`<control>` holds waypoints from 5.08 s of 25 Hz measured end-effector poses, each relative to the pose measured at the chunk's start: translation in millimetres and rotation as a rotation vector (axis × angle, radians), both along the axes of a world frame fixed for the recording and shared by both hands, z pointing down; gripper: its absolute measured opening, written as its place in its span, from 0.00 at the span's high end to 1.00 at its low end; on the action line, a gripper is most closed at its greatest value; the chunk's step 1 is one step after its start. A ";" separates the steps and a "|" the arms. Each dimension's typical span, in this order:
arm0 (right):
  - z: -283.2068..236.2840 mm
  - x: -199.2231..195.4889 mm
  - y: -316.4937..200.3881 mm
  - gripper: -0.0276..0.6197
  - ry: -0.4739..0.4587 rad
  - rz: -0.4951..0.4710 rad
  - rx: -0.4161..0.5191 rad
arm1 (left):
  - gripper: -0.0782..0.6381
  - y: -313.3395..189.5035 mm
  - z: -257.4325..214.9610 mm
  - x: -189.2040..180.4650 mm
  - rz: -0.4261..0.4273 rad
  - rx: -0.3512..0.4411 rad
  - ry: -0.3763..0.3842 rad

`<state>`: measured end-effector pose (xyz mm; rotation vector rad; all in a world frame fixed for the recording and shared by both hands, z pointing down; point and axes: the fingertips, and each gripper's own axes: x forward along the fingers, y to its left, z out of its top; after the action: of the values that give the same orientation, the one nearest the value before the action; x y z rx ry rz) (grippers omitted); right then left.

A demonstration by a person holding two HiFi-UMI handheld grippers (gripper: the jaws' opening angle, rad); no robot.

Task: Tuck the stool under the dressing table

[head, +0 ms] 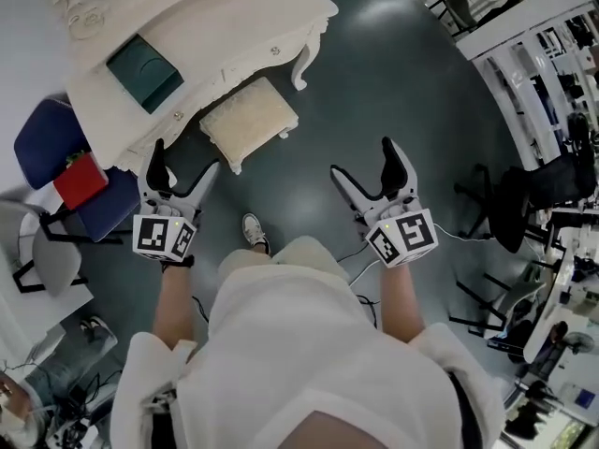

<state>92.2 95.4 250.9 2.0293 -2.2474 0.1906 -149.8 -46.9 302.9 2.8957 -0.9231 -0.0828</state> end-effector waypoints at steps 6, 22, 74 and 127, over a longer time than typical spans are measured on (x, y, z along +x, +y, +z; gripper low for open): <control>25.9 4.7 -36.6 0.26 -0.050 -0.043 -0.047 | 0.19 -23.0 25.5 21.1 -0.002 -0.067 -0.012; 113.9 65.9 -119.0 0.26 -0.068 -0.299 -0.232 | 0.19 -60.5 68.6 66.1 -0.182 -0.135 -0.126; 666.5 109.8 -233.9 0.32 0.352 -0.514 -0.858 | 0.19 -55.2 628.3 99.7 -0.280 -0.733 -0.603; 676.8 102.9 -258.5 0.40 0.411 -0.419 -0.914 | 0.31 -80.7 639.6 101.9 -0.289 -0.829 -0.485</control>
<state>195.1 -163.1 927.7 1.0023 -1.7666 0.5674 -47.9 -127.6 942.5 2.0178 -1.0900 0.8061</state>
